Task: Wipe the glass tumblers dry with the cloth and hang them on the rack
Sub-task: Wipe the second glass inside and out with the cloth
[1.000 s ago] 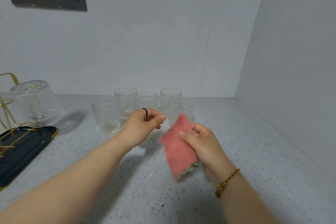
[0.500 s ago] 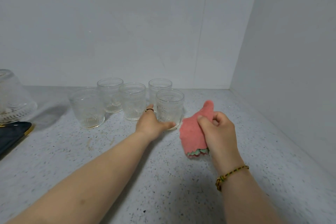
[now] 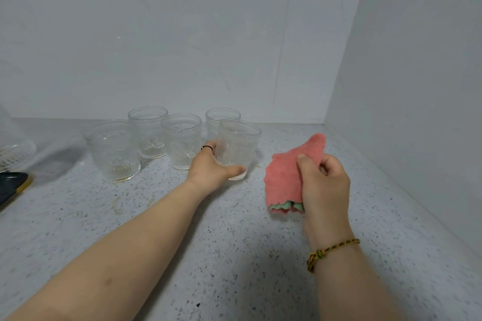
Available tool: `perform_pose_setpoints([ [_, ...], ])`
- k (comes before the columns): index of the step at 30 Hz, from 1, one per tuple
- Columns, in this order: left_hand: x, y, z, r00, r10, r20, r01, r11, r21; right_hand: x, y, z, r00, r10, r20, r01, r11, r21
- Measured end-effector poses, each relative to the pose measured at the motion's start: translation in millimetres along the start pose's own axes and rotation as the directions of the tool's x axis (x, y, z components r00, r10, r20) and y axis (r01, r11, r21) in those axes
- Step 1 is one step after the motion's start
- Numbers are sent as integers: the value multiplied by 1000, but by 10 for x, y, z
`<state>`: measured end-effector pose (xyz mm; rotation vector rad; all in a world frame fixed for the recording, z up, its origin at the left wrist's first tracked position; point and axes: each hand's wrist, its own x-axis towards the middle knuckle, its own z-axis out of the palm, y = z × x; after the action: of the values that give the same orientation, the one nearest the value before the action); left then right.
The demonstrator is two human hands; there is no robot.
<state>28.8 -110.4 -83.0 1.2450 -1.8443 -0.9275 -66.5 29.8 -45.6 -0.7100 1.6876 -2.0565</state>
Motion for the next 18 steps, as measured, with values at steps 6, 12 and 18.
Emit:
perform_pose_setpoints([
  [6, -210, 154, -355, 1000, -23, -16, 16, 944, -331, -107, -1, 87, 997, 79, 7, -79, 989, 128],
  [12, -672, 130, -792, 991, -94, 96, 134, 737, -663, -390, -15, 279, 987, 54, 149, -80, 982, 173],
  [18, -989, -127, -1064, 976, -99, 195, 214, 620, -755, -904, 51, 484, 787, -166, 594, 124, 986, 112],
])
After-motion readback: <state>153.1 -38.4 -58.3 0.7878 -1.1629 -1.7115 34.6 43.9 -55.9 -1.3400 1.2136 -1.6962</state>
